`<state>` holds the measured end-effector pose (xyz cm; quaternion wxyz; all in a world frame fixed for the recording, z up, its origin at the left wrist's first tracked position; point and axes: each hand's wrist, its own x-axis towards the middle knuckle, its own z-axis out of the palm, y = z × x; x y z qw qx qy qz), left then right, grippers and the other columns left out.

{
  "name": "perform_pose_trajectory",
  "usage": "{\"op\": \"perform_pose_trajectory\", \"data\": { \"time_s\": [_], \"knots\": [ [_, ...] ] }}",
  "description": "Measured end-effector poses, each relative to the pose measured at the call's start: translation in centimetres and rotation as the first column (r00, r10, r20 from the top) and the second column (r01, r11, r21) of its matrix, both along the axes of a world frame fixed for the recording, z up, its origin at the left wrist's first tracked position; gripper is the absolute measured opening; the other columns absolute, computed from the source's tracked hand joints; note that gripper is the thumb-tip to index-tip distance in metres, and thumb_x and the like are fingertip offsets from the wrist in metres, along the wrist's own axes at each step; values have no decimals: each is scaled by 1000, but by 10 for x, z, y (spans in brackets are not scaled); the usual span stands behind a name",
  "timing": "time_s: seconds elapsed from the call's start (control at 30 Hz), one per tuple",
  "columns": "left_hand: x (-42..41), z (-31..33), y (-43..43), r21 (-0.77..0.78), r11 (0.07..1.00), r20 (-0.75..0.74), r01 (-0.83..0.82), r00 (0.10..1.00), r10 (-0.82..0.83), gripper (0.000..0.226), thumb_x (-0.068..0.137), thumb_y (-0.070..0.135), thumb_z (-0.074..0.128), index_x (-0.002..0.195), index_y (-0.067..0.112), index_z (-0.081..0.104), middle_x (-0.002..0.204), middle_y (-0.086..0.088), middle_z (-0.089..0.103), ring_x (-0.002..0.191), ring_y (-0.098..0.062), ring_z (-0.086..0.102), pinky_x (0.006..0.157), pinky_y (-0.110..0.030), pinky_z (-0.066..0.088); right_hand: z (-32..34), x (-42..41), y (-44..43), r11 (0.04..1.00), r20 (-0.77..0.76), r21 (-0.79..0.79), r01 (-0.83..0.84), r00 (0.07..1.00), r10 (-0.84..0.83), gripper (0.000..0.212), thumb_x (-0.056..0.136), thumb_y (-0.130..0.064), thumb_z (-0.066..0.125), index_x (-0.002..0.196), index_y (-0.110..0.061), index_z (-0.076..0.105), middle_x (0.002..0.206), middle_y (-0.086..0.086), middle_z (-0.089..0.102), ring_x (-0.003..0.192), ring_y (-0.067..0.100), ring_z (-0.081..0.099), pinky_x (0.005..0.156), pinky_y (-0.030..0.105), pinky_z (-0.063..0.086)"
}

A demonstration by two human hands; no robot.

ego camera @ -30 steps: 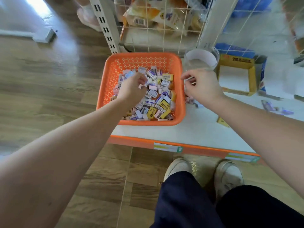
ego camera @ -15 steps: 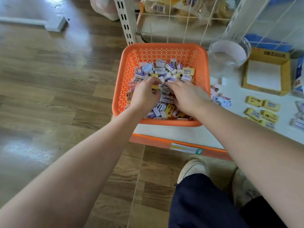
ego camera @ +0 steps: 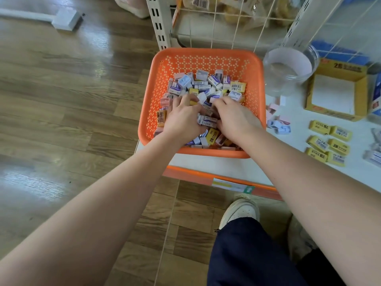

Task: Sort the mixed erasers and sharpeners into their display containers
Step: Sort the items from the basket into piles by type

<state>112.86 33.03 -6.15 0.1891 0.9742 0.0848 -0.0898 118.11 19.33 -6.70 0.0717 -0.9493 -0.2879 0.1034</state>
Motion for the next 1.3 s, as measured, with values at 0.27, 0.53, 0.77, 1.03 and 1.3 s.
{"op": "perform_pose_trajectory", "data": {
  "time_s": [0.27,0.53,0.77,1.03,1.3],
  "knots": [
    [8,-1,2,-222,953,94,-204,969,229,52,87,17,61,132,11,36,134,-6,47,125,-27,38,100,-36,33,5,-1,-1,995,-24,76,58,998,-56,39,90,-9,51,127,-13,41,123,9,52,105,30,56,78,40,47],
    [10,-6,4,-199,953,138,-229,956,259,40,85,9,61,123,11,51,121,-5,58,112,-23,50,90,-30,38,-1,-1,-1,998,30,63,31,999,-33,44,91,-6,49,134,-14,42,127,8,47,111,29,52,83,40,47],
    [20,-5,-1,-56,975,77,-214,973,218,56,87,39,56,138,22,40,135,-9,45,124,-29,40,96,-39,38,0,-2,0,999,17,34,4,1000,-4,36,90,-6,50,125,-12,45,122,10,53,110,29,53,83,41,47],
    [33,-8,-11,108,962,108,-251,965,240,42,92,34,56,132,24,50,129,-7,50,114,-29,49,77,-35,38,3,-2,-3,1000,31,-19,-5,1000,5,19,89,-5,47,108,-9,48,100,14,59,88,33,58,60,34,39],
    [28,10,-13,-60,969,214,-238,945,246,41,91,40,55,127,20,58,122,-5,61,119,-29,46,90,-40,44,27,-1,-6,973,-113,213,89,991,-66,20,88,-7,53,107,-9,49,98,13,61,89,29,58,68,34,45]
  ]
}}
